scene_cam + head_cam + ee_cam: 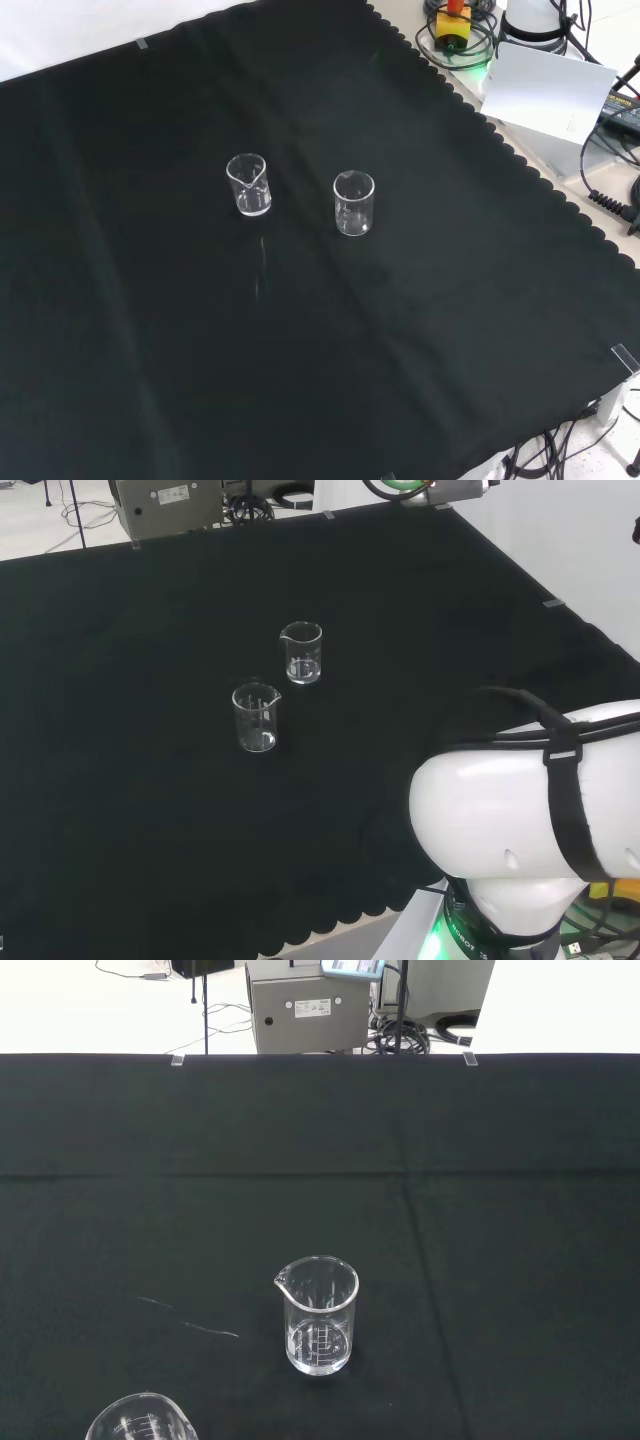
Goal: Pick up the beaker on the right.
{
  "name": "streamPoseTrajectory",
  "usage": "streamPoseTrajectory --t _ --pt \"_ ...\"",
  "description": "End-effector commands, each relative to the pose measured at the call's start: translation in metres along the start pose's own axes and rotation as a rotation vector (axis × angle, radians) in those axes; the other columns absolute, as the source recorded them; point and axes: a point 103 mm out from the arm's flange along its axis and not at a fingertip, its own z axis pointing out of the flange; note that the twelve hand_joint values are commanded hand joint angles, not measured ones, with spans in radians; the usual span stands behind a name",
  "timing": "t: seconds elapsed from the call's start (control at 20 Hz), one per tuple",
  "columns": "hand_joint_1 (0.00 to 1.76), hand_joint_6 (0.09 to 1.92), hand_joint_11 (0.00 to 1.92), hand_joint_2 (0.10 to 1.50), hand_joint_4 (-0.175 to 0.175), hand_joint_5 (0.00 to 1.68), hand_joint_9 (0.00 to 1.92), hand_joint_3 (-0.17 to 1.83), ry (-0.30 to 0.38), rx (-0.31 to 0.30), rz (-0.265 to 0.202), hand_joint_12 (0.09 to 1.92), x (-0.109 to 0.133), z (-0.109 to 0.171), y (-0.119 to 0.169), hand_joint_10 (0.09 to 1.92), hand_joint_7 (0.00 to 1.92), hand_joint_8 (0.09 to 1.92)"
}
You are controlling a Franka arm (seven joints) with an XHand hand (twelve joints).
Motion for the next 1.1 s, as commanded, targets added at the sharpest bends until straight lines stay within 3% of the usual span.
streamPoseTrajectory --t 0.05,0.2,0.55,0.95,1.1 --pt "0.06 0.33 0.01 1.19 -0.048 0.21 0.12 0.51 -0.008 -0.011 0.001 1.3 -0.001 0.0 0.0 0.72 0.01 0.53" --pt "0.01 0.2 0.0 1.28 -0.049 0.26 0.11 0.36 -0.009 -0.007 0.006 1.33 -0.003 0.0 0.001 0.74 0.0 0.53" --pt "0.0 0.18 0.0 1.3 -0.049 0.27 0.1 0.33 -0.013 0.003 0.018 1.33 -0.005 0.006 0.004 0.75 0.0 0.53" --pt "0.0 0.17 0.0 1.3 -0.049 0.27 0.1 0.32 -0.008 0.04 0.065 1.34 -0.018 0.038 0.023 0.75 0.0 0.53" --pt "0.0 0.14 0.0 1.31 -0.049 0.29 0.1 0.29 0.001 0.043 0.048 1.34 -0.02 0.054 0.032 0.75 0.0 0.54"
